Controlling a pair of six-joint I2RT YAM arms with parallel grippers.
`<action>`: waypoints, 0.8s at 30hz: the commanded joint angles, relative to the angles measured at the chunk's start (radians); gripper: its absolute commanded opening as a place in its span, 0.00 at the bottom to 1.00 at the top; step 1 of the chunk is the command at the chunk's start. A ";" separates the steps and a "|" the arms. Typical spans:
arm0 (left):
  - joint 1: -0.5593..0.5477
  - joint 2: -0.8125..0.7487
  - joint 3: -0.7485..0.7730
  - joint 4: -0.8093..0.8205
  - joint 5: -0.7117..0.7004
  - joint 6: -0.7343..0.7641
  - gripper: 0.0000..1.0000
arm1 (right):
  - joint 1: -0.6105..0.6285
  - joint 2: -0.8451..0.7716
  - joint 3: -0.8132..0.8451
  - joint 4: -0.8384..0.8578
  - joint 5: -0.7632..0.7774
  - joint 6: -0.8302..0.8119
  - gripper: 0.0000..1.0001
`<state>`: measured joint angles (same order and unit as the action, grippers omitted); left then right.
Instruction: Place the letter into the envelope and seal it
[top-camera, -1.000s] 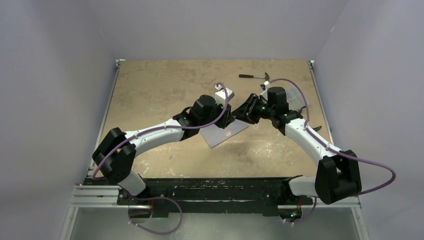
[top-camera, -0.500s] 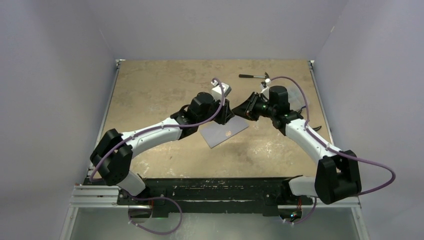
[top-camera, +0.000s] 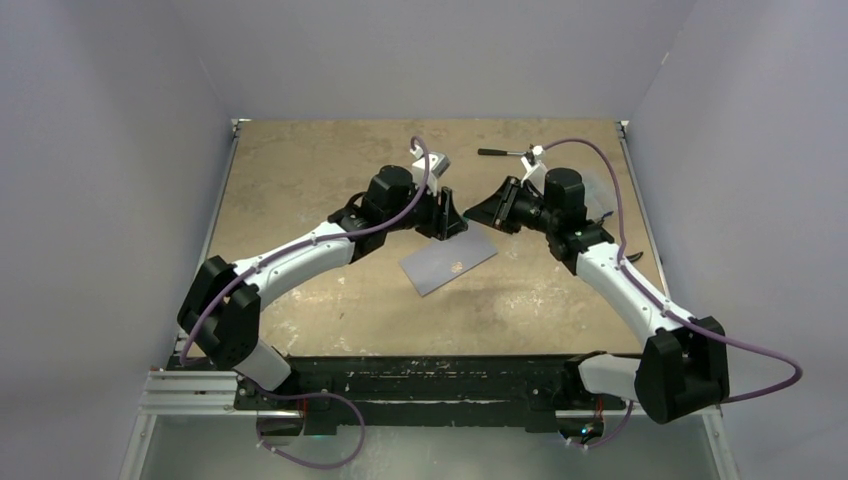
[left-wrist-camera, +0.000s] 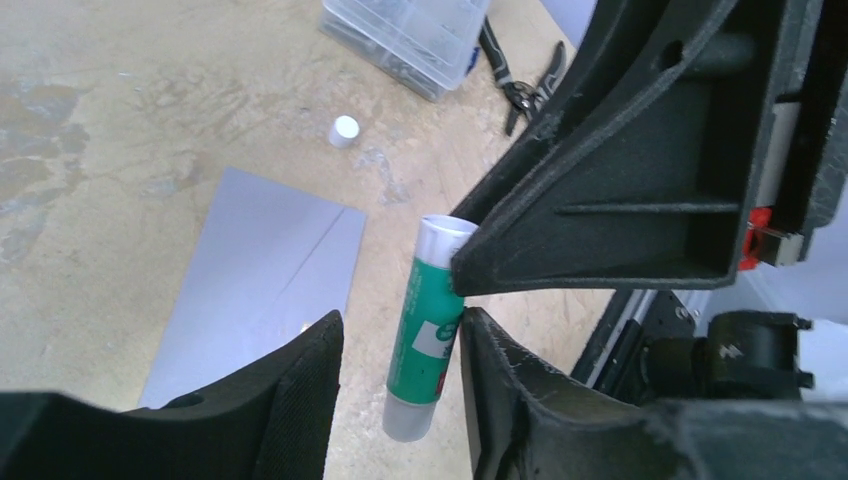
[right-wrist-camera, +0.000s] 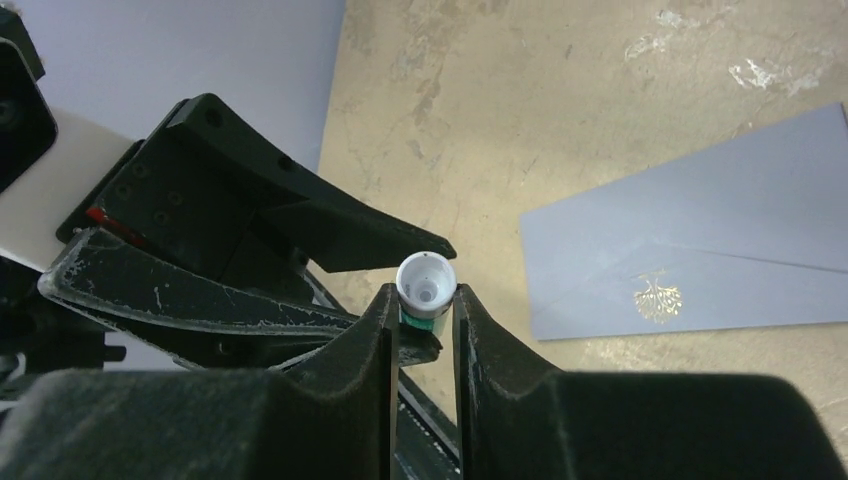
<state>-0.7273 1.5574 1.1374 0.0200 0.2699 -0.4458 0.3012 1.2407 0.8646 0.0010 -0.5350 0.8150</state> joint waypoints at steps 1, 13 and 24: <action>0.019 -0.005 0.042 0.002 0.142 -0.006 0.41 | 0.004 -0.024 0.062 0.041 -0.025 -0.095 0.09; 0.020 0.038 0.058 0.051 0.247 -0.028 0.10 | 0.004 -0.005 0.097 0.033 -0.086 -0.171 0.09; 0.040 0.033 0.064 0.074 0.219 -0.070 0.34 | 0.004 0.001 0.100 0.008 -0.096 -0.217 0.10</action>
<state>-0.7036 1.5932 1.1595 0.0467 0.4866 -0.4904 0.3019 1.2430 0.9222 0.0002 -0.5987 0.6376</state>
